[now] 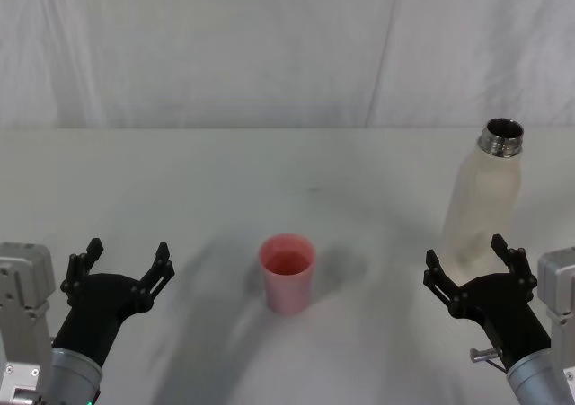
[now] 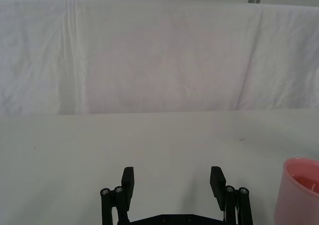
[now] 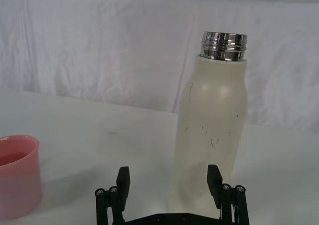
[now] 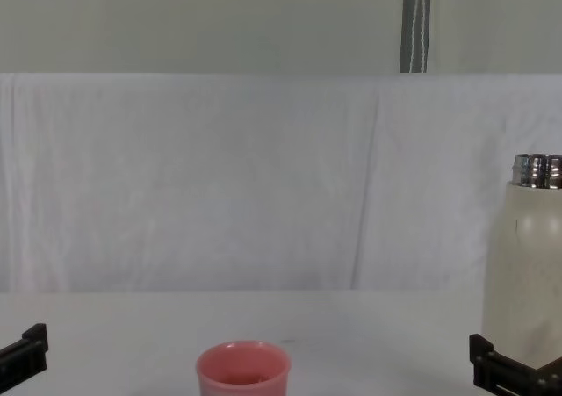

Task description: Grasp the thermos with one hand and pour water into the cup lid.

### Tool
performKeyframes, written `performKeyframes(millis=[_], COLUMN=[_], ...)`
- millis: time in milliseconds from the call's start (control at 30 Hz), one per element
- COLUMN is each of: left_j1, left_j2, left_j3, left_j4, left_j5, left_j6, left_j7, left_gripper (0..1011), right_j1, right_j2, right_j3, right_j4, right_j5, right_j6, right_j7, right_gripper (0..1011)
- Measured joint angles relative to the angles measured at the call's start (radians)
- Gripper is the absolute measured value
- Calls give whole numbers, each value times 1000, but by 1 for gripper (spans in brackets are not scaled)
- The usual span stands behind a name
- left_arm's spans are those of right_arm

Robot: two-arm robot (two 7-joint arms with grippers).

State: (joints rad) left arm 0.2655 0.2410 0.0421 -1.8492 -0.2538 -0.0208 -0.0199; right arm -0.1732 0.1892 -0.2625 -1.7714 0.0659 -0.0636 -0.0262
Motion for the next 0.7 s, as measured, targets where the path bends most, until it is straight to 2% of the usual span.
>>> performKeyframes(millis=[333, 700], left_j1=[0, 0], left_j2=[0, 0], left_j3=[0, 0], left_j4=[0, 0], left_j5=[0, 0], left_j6=[0, 0], left_j7=[0, 0], left_gripper=[1001, 1001], right_j1=[0, -12], right_j2=[-1, -25], right_j3=[1, 27], right_j4=[0, 5], right_j5=[0, -2], right_j6=[0, -11], right_j7=[1, 45], right_gripper=[1000, 1000])
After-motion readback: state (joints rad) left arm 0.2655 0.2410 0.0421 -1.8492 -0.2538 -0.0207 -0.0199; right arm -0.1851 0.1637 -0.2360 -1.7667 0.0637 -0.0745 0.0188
